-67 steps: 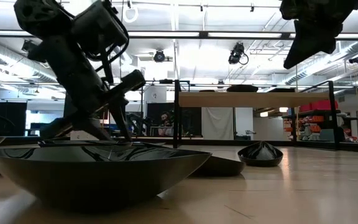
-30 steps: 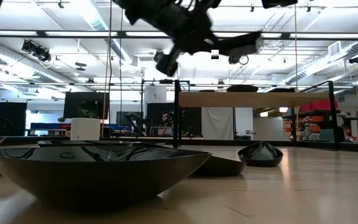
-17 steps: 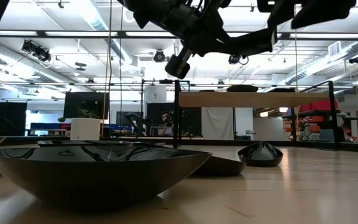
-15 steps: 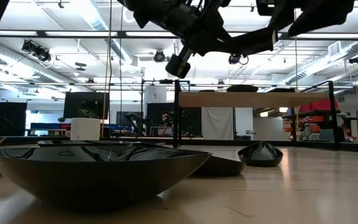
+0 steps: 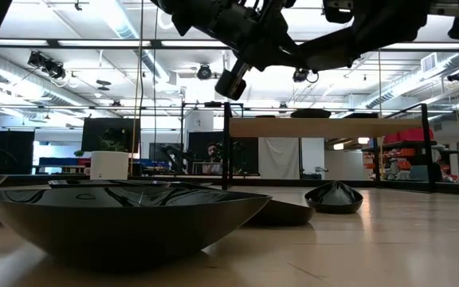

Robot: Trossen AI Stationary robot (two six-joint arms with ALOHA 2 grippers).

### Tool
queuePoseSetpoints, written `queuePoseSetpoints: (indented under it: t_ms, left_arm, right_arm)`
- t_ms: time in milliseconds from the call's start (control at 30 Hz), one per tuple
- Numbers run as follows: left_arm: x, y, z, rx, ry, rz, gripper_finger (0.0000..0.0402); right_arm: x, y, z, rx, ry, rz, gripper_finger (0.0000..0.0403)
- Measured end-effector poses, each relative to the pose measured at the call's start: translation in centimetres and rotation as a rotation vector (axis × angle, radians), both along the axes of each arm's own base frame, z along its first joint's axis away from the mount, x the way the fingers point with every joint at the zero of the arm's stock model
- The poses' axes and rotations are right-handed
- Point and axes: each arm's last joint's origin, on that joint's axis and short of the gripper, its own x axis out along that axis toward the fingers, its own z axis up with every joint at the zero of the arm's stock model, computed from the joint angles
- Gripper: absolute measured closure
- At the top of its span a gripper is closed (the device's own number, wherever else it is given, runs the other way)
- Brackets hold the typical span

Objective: Pick & Place Mini shaped plates
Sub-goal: Stack the square plate on top of the square plate on the shelf

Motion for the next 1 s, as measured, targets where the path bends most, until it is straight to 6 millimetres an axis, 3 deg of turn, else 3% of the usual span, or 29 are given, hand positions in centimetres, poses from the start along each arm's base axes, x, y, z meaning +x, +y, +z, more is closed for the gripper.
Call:
queuePoseSetpoints:
  t_ms: [233, 500, 633, 800, 1000]
  left_arm:
    - [0.3, 0.0, 0.3, 0.035, -0.058, -0.01, 0.0384]
    - [0.3, 2.1, 0.5, 0.077, -0.078, 0.044, 0.0317]
    - [0.3, 3.1, 0.7, 0.068, -0.105, 0.014, 0.0297]
    - [0.0, 2.5, 1.6, 0.11, -0.145, -0.038, 0.0295]
    - [-0.2, -1.2, 2.2, 0.196, -0.188, -0.127, 0.0304]
  right_arm:
    - [-0.1, 0.7, 0.1, 0.075, 0.0, -0.001, 0.039]
    - [-0.7, 1.8, 0.0, 0.225, 0.059, -0.067, 0.0395]
    - [-2.0, 1.6, 0.7, 0.33, 0.11, -0.17, 0.0395]
    - [-5.4, -0.3, 2.9, 0.439, 0.127, -0.395, 0.0394]
    - [-8.9, -4.3, 8.0, 0.308, 0.049, -0.667, 0.0394]
